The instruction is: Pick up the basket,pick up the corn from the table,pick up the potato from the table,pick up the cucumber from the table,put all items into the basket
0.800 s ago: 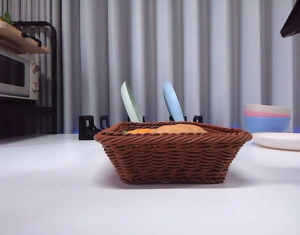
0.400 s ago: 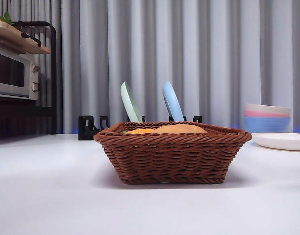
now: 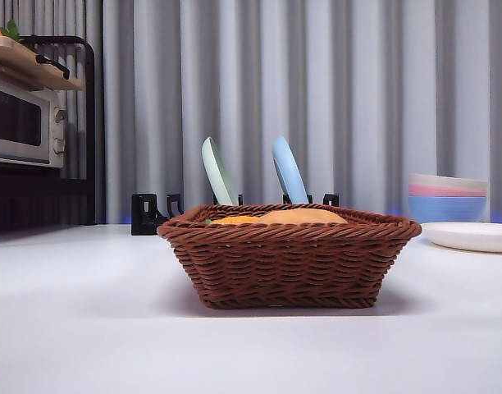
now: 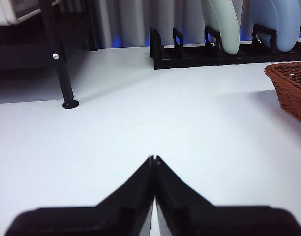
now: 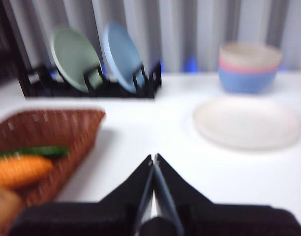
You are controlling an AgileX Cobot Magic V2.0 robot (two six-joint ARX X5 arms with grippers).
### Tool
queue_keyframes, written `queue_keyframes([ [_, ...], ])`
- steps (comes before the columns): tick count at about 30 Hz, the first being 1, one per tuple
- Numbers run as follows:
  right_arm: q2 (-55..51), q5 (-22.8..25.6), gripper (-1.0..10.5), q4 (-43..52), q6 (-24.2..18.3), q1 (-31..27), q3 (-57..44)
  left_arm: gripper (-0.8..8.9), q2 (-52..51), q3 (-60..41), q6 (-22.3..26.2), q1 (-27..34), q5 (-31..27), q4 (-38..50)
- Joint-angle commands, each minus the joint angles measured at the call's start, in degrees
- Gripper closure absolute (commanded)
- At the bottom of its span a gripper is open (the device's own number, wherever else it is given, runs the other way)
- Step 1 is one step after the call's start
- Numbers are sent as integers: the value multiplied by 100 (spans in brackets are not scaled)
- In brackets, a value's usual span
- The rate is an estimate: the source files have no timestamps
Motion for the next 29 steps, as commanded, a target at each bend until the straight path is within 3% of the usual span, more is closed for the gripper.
queue_keyframes([
  [1,-223,-17,945,66,-17,-37,-341,816,-7,-85,-26,17,2,4],
  [29,-431,22,945,-142,-11,-28,-748,816,-7,-85,-26,17,2,9],
])
